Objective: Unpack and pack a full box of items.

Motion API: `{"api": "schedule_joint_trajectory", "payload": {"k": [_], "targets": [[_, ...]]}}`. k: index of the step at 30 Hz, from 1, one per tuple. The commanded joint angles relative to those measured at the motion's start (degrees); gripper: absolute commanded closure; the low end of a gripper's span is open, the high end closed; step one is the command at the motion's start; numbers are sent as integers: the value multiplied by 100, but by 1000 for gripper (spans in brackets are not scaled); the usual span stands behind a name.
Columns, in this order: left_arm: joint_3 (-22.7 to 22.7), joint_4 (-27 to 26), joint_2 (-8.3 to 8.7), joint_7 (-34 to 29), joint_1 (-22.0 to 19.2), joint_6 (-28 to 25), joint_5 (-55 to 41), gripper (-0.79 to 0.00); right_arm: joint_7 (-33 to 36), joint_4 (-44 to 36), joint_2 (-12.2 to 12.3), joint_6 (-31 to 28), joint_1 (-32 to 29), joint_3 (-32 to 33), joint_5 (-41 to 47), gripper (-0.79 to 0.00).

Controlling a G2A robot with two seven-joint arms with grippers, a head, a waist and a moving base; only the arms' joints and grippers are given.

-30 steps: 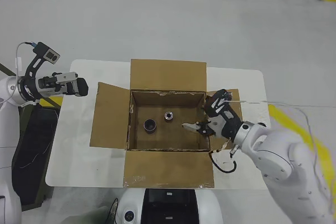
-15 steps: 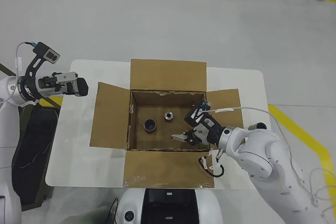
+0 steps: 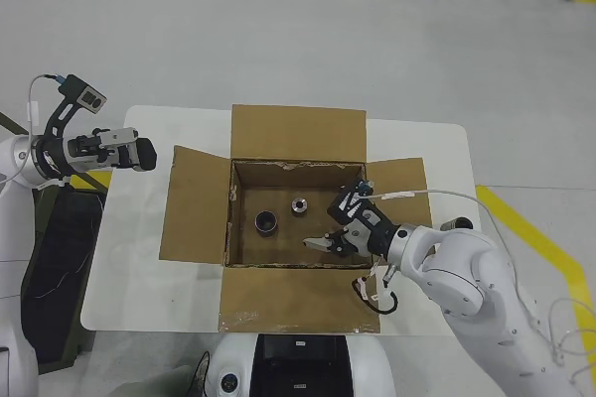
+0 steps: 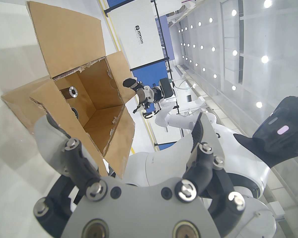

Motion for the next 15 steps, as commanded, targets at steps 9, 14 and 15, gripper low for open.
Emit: {"api": "schedule_joint_trajectory", "payload": {"k": [9, 14, 15], "targets": [[0, 0, 0, 0, 0, 0, 0, -785, -268, 487, -71, -412, 409, -355, 253, -785], [0, 0, 0, 0, 0, 0, 0, -785, -296, 1076, -193, -395, 1001, -767, 410, -785], [0, 0, 0, 0, 0, 0, 0, -785, -285, 1180, -219, -406, 1105, -860, 432, -785]]}}
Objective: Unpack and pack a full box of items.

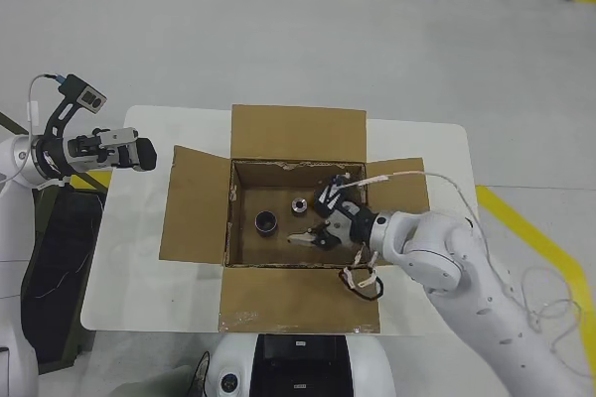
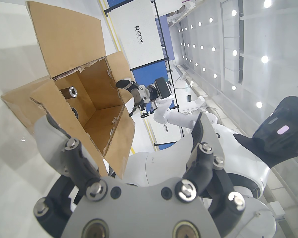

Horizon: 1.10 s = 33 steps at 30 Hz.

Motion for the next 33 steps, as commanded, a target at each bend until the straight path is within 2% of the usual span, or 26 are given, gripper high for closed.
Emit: {"api": "schedule_joint_trajectory", "payload": {"k": [1, 10, 21, 26, 33], "targets": [[0, 0, 0, 0, 0, 0, 0, -785, 35, 220, -48, -15, 217, -181, 26, -785], [0, 0, 0, 0, 0, 0, 0, -785, 267, 877, -231, -30, 833, -824, -148, -785], [0, 0, 0, 0, 0, 0, 0, -785, 250, 1713, -448, -34, 1376, -1294, -214, -785], [0, 0, 0, 0, 0, 0, 0, -785, 160, 2141, -561, -15, 1603, -1469, -209, -733], [0, 0, 0, 0, 0, 0, 0, -785, 175, 2612, -683, 110, 1827, -1626, -346, -717]]}}
